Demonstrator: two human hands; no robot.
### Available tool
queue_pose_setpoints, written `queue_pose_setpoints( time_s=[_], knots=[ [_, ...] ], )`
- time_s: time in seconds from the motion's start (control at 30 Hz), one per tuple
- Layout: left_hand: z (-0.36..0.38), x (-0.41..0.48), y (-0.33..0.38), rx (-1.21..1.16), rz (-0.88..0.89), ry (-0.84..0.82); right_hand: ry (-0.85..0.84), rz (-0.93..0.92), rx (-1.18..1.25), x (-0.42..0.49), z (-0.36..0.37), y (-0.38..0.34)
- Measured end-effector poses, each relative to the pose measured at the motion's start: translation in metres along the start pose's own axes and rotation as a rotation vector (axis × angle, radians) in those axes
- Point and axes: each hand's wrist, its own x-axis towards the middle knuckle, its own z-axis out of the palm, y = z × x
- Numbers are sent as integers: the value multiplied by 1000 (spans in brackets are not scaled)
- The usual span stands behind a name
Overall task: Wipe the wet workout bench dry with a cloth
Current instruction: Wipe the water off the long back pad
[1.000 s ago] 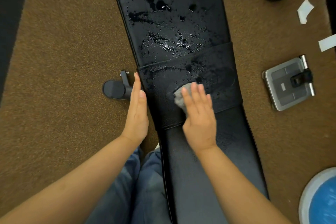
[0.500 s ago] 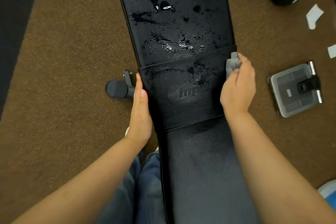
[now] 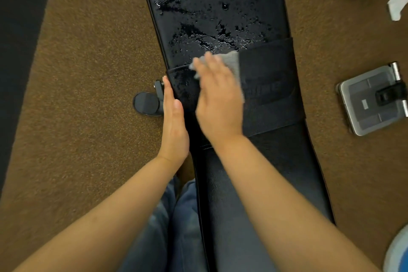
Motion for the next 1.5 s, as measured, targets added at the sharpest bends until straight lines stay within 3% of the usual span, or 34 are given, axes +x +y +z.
queue_pose_setpoints(
  time_s=[0.13,0.23,0.33,0.5,0.8,0.97,1.13,1.23,1.5],
  knots=[
    [-2,0,-1,-11,9,-4,-76,-36,61,-5,-2,-2],
    [-2,0,-1,4,15,9,-77,-112,-104,0,-17,26],
    [0,-1,0,112,24,49,-90,-14,-281,11,-44,69],
    [4,-3,2,263,108,42,-214,-54,-183,22,-64,105],
    [0,2,-4,324,179,10,24,267,-123,25,-27,63],
    [-12,1,-2,186,144,2,-98,-43,-41,-3,14,-6],
    [-18,4,4,52,91,39,-147,-108,-28,-11,18,-9],
    [-8,3,8,89,86,39,-177,-202,-64,-15,13,-5],
    [2,2,3,276,149,89,-195,-227,-115,-63,-11,19]
  ],
)
